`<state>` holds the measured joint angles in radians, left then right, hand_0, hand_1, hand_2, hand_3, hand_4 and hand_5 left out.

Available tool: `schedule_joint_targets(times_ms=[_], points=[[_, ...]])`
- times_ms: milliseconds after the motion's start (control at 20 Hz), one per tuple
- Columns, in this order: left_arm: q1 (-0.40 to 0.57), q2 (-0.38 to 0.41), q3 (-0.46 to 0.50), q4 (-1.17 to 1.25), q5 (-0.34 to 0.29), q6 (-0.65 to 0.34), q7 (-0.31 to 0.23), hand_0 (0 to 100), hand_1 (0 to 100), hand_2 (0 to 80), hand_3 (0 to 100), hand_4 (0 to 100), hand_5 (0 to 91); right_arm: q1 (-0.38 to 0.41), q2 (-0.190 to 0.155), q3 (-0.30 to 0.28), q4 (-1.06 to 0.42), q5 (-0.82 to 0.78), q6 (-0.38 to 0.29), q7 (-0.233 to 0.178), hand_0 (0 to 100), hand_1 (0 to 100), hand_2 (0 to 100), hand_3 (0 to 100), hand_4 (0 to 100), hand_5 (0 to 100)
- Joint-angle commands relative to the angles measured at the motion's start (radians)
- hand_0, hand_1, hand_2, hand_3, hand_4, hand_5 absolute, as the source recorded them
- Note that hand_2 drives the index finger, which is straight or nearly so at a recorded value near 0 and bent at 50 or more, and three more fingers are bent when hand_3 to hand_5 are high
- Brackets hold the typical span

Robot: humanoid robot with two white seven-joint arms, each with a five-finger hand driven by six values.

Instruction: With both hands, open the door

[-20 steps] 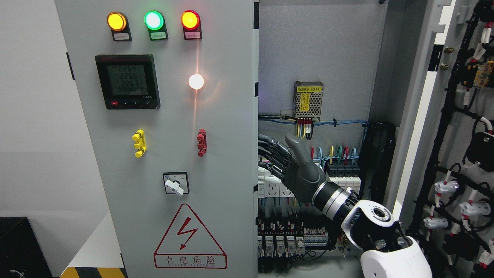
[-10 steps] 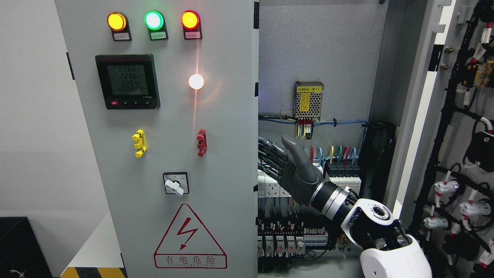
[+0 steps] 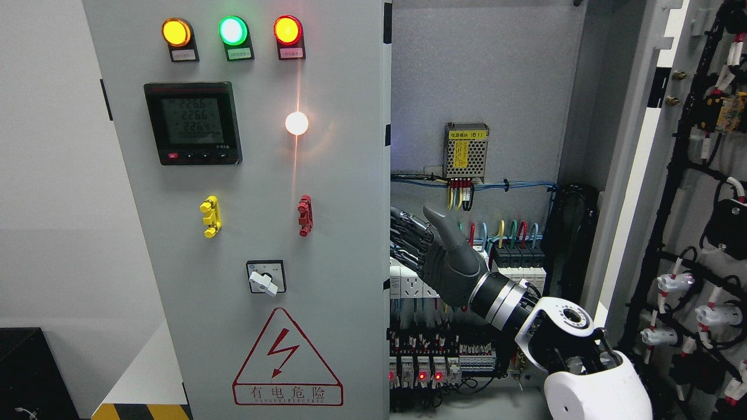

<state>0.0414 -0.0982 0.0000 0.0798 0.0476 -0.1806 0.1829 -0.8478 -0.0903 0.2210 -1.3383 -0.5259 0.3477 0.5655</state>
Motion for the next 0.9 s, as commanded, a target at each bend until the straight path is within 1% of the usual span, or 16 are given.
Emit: schedule_joint_targets(times_ms=[0, 100, 701, 751, 852], points=[[0.0, 0.0, 0.021, -0.002, 0.0, 0.0, 0.0, 0, 0, 0.0, 0, 0, 0.0, -0.008, 0.003, 0.001, 0.011, 0.0, 0.0, 0.025, 19, 0, 0, 0, 0, 0], [0.0, 0.0, 0.021, 0.0, 0.0, 0.0, 0.0, 0, 0, 0.0, 0, 0, 0.0, -0.008, 0.003, 0.0, 0.011, 0.0, 0.0, 0.033, 19, 0, 0, 0, 0, 0], [0.0, 0.0, 0.021, 0.0, 0.0, 0.0, 0.0, 0, 0, 0.0, 0, 0, 0.0, -0.026, 0.007, 0.0, 0.019, 0.0, 0.0, 0.037, 19, 0, 0, 0, 0, 0], [0.0, 0.0, 0.021, 0.0, 0.0, 0.0, 0.0, 0, 0, 0.0, 0, 0, 0.0, -0.028, 0.007, 0.0, 0.019, 0.0, 0.0, 0.042, 19, 0, 0, 0, 0, 0], [0.0, 0.0, 0.021, 0.0, 0.0, 0.0, 0.0, 0, 0, 0.0, 0, 0, 0.0, -0.028, 0.007, 0.0, 0.019, 0.0, 0.0, 0.074, 19, 0, 0, 0, 0, 0]])
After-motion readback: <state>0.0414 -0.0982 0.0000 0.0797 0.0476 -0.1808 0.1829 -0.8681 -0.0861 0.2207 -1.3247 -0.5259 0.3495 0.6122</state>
